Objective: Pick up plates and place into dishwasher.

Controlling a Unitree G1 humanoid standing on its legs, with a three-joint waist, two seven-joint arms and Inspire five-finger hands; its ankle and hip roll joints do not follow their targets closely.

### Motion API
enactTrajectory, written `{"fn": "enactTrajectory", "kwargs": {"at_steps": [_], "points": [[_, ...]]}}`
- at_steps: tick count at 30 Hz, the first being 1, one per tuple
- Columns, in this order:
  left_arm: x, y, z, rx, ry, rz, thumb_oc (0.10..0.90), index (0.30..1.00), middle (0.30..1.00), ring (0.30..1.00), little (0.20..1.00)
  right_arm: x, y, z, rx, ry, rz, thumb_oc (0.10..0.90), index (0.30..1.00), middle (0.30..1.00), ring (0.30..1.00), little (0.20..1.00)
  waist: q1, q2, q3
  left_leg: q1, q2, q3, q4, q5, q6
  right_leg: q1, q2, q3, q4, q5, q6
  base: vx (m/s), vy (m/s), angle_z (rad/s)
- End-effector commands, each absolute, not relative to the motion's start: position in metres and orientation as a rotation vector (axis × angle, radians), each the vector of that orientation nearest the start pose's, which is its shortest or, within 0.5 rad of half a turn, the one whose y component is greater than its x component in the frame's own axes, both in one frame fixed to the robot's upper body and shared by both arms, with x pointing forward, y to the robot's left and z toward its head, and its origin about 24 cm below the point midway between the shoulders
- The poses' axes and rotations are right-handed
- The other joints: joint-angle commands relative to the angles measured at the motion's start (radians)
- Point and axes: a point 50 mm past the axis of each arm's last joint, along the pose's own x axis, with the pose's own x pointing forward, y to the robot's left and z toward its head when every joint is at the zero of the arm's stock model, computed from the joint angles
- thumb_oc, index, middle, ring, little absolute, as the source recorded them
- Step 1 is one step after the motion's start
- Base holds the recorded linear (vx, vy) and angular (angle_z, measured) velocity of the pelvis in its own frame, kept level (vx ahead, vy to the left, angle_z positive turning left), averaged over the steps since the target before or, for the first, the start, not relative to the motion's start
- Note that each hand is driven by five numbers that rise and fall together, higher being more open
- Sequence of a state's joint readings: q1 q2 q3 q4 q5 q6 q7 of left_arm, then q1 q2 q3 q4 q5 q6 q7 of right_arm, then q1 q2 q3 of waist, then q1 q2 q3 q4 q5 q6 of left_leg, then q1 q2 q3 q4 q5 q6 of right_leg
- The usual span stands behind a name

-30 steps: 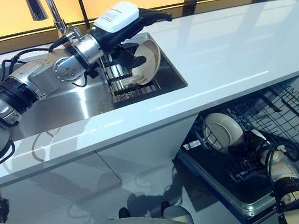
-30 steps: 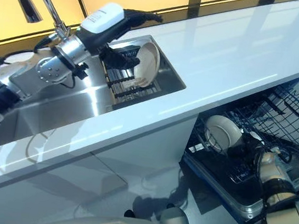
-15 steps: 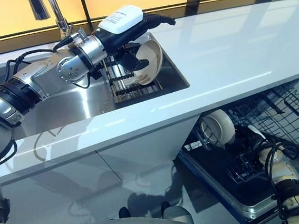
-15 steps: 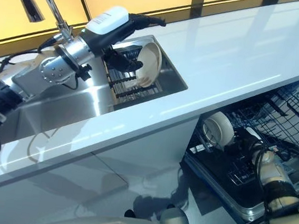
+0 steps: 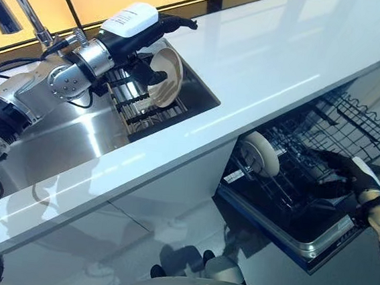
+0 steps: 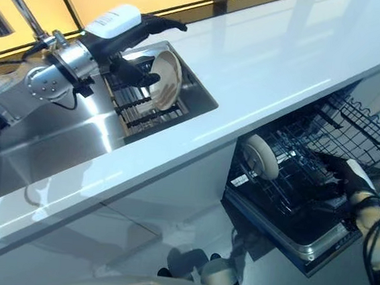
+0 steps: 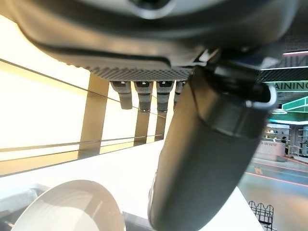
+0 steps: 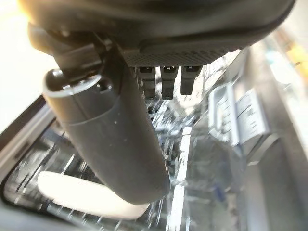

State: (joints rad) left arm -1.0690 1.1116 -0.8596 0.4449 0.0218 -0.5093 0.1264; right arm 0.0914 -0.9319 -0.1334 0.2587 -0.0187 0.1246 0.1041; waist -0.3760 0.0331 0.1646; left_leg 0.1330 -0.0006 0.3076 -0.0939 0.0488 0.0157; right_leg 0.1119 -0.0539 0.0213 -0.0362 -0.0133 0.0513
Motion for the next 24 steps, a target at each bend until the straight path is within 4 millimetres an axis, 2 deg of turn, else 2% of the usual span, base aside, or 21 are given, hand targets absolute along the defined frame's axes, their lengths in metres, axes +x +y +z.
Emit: {"fn": "enactTrajectory", "kwargs": {"at_steps": [1, 4, 5, 6, 12, 15, 16, 17, 24], "points": [[0.334, 0.235, 0.317, 1.240, -0.837, -0.093, 0.800, 0.900, 0.900, 0.900, 0.900, 0.226, -0.387, 0.182, -1.074, 0.048, -0.361, 0.800, 0.900, 0.900, 0.900, 0.900, 0.007, 0.019, -0.054, 0.053, -0.017, 0.050, 0.012, -0.100, 0.006, -0.085, 0.090, 0.004, 0.044, 0.042, 0.064, 0.00, 0.004, -0.03], [0.333, 0.241, 0.317, 1.255, -0.819, -0.082, 0.800, 0.900, 0.900, 0.900, 0.900, 0.217, -0.389, 0.197, -1.102, -0.034, -0.429, 0.800, 0.900, 0.900, 0.900, 0.900, -0.003, 0.024, -0.053, 0.056, -0.019, 0.050, 0.012, -0.102, 0.007, -0.085, 0.092, 0.005, 0.047, 0.039, 0.065, 0.03, 0.018, -0.07], [0.333, 0.241, 0.317, 1.259, -0.816, -0.082, 0.800, 0.900, 0.900, 0.900, 0.900, 0.216, -0.389, 0.199, -1.106, -0.050, -0.444, 0.800, 0.900, 0.900, 0.900, 0.900, -0.004, 0.031, -0.056, 0.066, -0.021, 0.035, 0.008, -0.123, 0.007, -0.075, 0.091, 0.007, 0.044, 0.019, 0.073, 0.01, -0.002, -0.10], [0.333, 0.245, 0.316, 1.267, -0.805, -0.074, 0.800, 0.900, 0.900, 0.900, 0.900, 0.212, -0.387, 0.206, -1.119, -0.103, -0.473, 0.800, 0.900, 0.900, 0.900, 0.900, -0.008, 0.027, -0.053, 0.057, -0.020, 0.051, 0.012, -0.103, 0.007, -0.084, 0.094, 0.007, 0.047, 0.038, 0.065, 0.02, -0.002, -0.07], [0.335, 0.260, 0.310, 1.260, -0.727, -0.032, 0.800, 0.900, 0.900, 0.900, 0.900, 0.202, -0.373, 0.223, -1.125, -0.303, -0.489, 0.800, 0.900, 0.900, 0.900, 0.900, -0.019, 0.037, -0.057, 0.059, -0.022, 0.053, 0.013, -0.103, 0.007, -0.084, 0.094, 0.007, 0.050, 0.034, 0.068, 0.02, -0.019, -0.04], [0.338, 0.271, 0.304, 1.246, -0.673, -0.003, 0.800, 0.900, 0.900, 0.900, 0.900, 0.201, -0.367, 0.221, -1.148, -0.327, -0.458, 0.800, 0.900, 0.900, 0.900, 0.900, -0.021, 0.038, -0.059, 0.059, -0.023, 0.053, 0.014, -0.103, 0.008, -0.081, 0.092, 0.005, 0.045, 0.034, 0.069, 0.09, -0.011, -0.08], [0.339, 0.274, 0.302, 1.243, -0.657, 0.003, 0.800, 0.900, 0.900, 0.900, 0.900, 0.201, -0.366, 0.219, -1.156, -0.323, -0.449, 0.800, 0.900, 0.900, 0.900, 0.900, -0.020, 0.045, -0.063, 0.069, -0.026, 0.037, 0.010, -0.123, 0.009, -0.072, 0.090, 0.006, 0.041, 0.015, 0.077, 0.08, -0.027, -0.04], [0.340, 0.280, 0.298, 1.237, -0.628, 0.022, 0.800, 0.900, 0.900, 0.900, 0.900, 0.203, -0.365, 0.216, -1.170, -0.316, -0.431, 0.800, 0.900, 0.900, 0.900, 0.900, -0.022, 0.038, -0.061, 0.060, -0.024, 0.054, 0.015, -0.103, 0.009, -0.080, 0.090, 0.003, 0.042, 0.035, 0.069, 0.09, -0.029, -0.04], [0.341, 0.304, 0.283, 1.183, -0.523, 0.137, 0.800, 0.900, 0.900, 0.900, 0.900, 0.203, -0.365, 0.206, -1.217, -0.266, -0.398, 0.800, 0.900, 0.900, 0.900, 0.900, -0.020, 0.033, -0.058, 0.058, -0.024, 0.058, 0.018, -0.101, 0.007, -0.078, 0.086, -0.002, 0.035, 0.036, 0.067, 0.08, -0.036, -0.02]]}}
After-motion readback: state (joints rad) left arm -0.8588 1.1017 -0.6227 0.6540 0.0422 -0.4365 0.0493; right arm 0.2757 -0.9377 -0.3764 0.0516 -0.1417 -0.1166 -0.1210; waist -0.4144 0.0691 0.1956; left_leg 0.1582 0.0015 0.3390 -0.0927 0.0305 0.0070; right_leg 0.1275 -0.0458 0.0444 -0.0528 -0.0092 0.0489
